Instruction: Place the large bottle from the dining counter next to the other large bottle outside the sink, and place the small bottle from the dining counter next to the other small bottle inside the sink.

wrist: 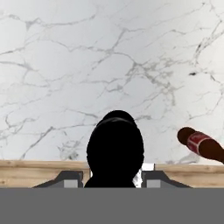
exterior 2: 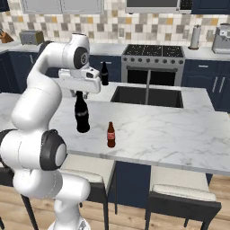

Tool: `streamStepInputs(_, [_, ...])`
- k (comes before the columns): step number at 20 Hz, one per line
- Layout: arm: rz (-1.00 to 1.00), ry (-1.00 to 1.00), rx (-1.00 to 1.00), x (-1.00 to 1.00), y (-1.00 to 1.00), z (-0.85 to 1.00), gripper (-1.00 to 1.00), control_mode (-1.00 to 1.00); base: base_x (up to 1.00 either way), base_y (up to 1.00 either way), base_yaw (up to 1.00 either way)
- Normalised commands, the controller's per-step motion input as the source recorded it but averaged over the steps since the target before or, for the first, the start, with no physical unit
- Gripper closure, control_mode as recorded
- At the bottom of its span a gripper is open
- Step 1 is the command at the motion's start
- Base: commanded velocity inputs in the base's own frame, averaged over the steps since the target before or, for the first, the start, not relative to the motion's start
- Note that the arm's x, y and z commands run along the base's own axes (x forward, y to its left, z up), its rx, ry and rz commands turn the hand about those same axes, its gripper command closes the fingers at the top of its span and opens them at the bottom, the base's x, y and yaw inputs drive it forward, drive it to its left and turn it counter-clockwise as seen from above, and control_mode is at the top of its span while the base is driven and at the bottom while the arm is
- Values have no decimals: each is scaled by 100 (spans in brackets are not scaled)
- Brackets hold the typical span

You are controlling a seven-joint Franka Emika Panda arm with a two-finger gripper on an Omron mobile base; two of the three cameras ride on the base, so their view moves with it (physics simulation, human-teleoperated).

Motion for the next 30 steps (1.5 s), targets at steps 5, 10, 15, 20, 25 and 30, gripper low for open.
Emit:
streamStepInputs(5, [2,0,0,-73,9,33,100,-100,0,0,0])
streamStepInputs(10, [5,-4,1,-99,14,29,100,-100,0,0,0])
streamStepInputs(15, [5,-1,1,-66,4,7,100,-100,0,0,0])
streamStepInputs(20, [2,-7,0,-11,3,0,100,-100,0,0,0])
streamStepInputs(25, [3,-5,0,0,2,2,100,-100,0,0,0])
streamStepInputs(30, [1,0,0,-2,0,0,100,-100,0,0,0])
